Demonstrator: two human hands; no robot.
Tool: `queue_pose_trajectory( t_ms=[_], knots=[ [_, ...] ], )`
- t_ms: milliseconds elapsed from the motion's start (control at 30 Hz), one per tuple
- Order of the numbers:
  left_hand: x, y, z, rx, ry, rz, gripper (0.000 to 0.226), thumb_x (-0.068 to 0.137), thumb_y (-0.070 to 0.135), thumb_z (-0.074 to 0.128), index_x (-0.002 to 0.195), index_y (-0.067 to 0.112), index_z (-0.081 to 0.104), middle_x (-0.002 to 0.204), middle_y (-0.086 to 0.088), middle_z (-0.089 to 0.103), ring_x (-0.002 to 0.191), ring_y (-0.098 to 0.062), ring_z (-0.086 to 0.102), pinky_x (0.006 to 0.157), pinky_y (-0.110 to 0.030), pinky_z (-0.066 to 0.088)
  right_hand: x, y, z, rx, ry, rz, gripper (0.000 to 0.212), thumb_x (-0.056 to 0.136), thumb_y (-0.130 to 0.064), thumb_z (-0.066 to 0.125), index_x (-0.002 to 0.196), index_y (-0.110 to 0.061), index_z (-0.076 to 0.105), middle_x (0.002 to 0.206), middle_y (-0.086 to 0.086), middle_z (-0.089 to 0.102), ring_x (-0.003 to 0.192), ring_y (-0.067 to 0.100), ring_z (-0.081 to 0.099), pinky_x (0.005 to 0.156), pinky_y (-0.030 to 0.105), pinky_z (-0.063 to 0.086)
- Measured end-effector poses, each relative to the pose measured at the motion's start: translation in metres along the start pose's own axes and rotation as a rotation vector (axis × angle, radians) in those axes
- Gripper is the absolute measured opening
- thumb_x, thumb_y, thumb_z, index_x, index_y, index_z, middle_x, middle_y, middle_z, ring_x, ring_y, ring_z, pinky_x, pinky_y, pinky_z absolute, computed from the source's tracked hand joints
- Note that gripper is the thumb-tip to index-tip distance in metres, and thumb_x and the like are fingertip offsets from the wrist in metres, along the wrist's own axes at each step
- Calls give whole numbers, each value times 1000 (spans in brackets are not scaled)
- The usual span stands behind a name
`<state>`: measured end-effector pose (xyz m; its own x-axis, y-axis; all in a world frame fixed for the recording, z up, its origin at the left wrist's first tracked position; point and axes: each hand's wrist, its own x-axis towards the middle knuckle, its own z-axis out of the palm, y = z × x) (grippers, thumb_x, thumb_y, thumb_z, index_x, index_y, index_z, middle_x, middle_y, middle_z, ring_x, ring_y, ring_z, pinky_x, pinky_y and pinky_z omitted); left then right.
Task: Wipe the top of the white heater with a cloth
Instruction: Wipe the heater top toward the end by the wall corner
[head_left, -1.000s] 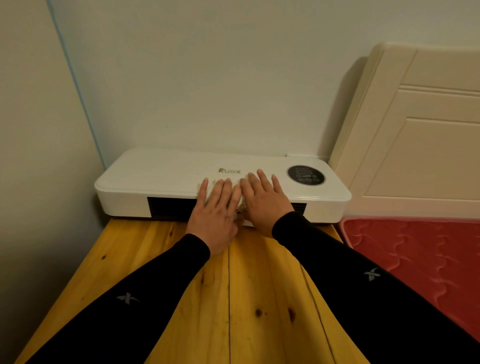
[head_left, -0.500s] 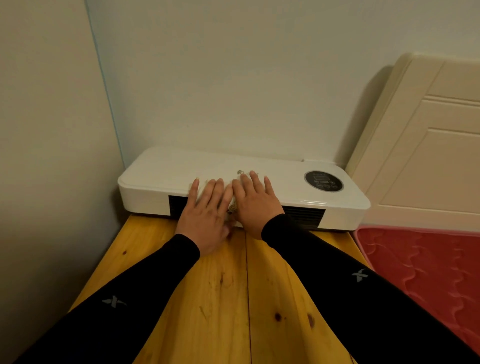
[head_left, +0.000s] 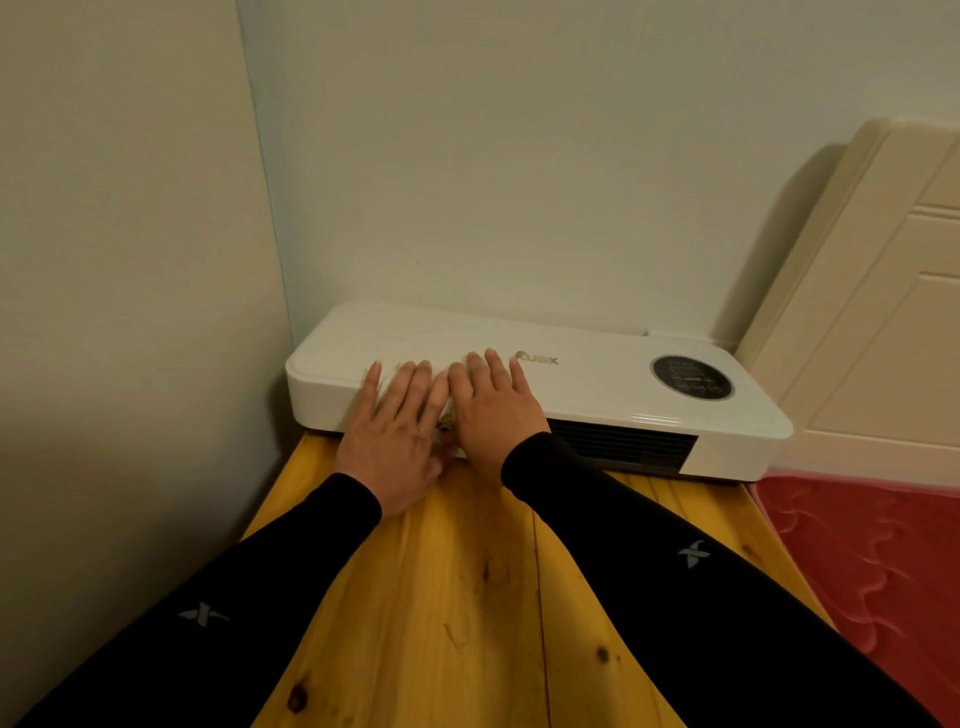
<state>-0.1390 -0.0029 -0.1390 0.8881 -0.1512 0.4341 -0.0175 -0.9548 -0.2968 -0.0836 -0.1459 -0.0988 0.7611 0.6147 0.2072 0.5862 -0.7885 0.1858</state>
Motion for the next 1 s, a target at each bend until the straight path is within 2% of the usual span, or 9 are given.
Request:
queue_pose_trajectory(
  t_ms=[167, 333, 467, 600, 800, 1000],
  knots=[
    [-7, -15, 1, 10, 6, -15, 78, 88, 52, 18, 153, 9, 16, 158, -17, 23, 147, -34, 17, 117, -58, 2, 10, -15, 2, 25, 17, -10, 58, 106, -34, 29, 156, -7, 15, 165, 20, 14, 154, 40, 6, 123, 52, 5],
    [-13, -31, 5, 28, -14, -34, 79, 89, 54, 23, 153, 8, 17, 158, -18, 24, 147, -34, 18, 117, -59, 4, 20, -29, 1, 63, -4, -34, 69, 104, -50, 28, 157, -7, 14, 166, 19, 13, 154, 39, 4, 123, 52, 3],
    [-14, -37, 10, 47, -38, -34, 85, 86, 54, 41, 153, 8, 16, 158, -19, 23, 147, -35, 16, 116, -61, 5, 23, -33, 3, 45, 16, -43, 63, 105, -43, 28, 156, -8, 16, 165, 19, 15, 154, 39, 8, 123, 52, 6],
    [-13, -34, 11, 27, -40, -50, 87, 85, 54, 45, 153, 7, 18, 158, -20, 23, 147, -36, 16, 117, -60, 5, 22, -32, 4, 39, 17, -50, 62, 104, -40, 29, 156, -9, 16, 165, 17, 16, 154, 38, 10, 123, 52, 7],
    [-15, -26, 2, 21, -34, -88, 79, 92, 52, 30, 154, 7, 10, 160, -19, 15, 148, -36, 10, 117, -58, 2, 19, -25, 3, 53, 26, -74, 66, 101, -46, 27, 156, -12, 17, 166, 14, 17, 154, 36, 11, 123, 51, 6],
    [-12, -6, -6, -16, -34, -88, 77, 96, 49, 20, 153, 6, -9, 162, -20, 1, 149, -36, -3, 117, -53, -1, 8, -8, 5, 44, 25, -70, 66, 103, -46, 28, 158, -14, 11, 167, 12, 12, 155, 34, 7, 124, 51, 4]
  ],
)
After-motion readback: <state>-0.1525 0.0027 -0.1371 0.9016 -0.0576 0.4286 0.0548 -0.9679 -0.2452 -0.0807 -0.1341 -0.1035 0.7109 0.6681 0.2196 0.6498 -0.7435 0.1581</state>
